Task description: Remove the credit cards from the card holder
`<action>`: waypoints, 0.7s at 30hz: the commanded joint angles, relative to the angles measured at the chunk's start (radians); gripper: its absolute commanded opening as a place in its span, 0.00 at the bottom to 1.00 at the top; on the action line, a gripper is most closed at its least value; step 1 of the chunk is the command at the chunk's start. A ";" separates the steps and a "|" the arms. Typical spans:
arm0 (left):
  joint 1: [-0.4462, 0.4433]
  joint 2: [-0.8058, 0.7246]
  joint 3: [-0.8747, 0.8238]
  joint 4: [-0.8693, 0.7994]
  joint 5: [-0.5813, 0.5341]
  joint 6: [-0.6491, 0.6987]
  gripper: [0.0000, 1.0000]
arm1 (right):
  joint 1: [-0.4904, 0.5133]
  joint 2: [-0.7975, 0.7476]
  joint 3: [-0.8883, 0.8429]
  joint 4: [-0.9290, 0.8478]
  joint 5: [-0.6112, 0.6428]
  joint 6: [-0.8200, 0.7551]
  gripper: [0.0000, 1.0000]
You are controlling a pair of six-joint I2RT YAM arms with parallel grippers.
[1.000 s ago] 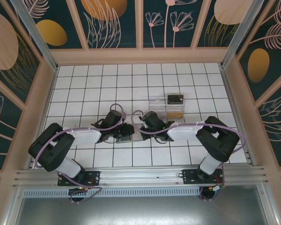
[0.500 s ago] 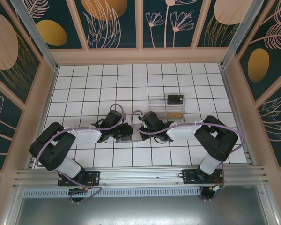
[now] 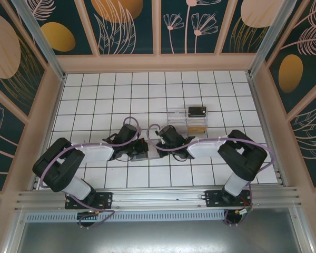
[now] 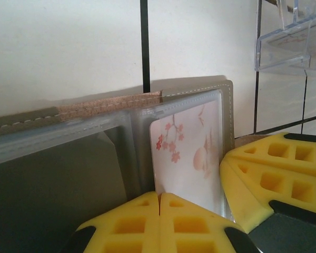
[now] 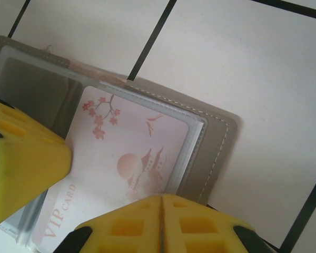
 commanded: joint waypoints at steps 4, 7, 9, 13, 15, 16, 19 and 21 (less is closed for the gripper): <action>0.024 -0.038 -0.007 -0.116 -0.020 0.048 0.03 | 0.013 0.046 0.003 -0.034 0.009 0.019 0.12; 0.031 -0.047 -0.017 -0.117 -0.009 0.050 0.03 | 0.013 0.045 0.005 -0.034 0.005 0.020 0.12; 0.033 -0.053 -0.023 -0.121 -0.008 0.051 0.03 | 0.013 0.047 0.006 -0.035 0.004 0.020 0.12; 0.041 -0.059 -0.035 -0.129 -0.013 0.050 0.03 | 0.013 0.046 0.006 -0.036 0.005 0.020 0.12; 0.042 -0.067 -0.041 -0.136 -0.019 0.047 0.03 | 0.013 0.047 0.006 -0.037 0.005 0.021 0.12; 0.044 -0.071 -0.045 -0.137 -0.022 0.044 0.02 | 0.013 0.047 0.006 -0.037 0.004 0.020 0.12; 0.046 -0.090 -0.058 -0.144 -0.026 0.037 0.03 | 0.013 0.047 0.006 -0.037 0.005 0.020 0.12; 0.046 -0.103 -0.063 -0.151 -0.030 0.036 0.03 | 0.013 0.048 0.006 -0.035 0.004 0.020 0.12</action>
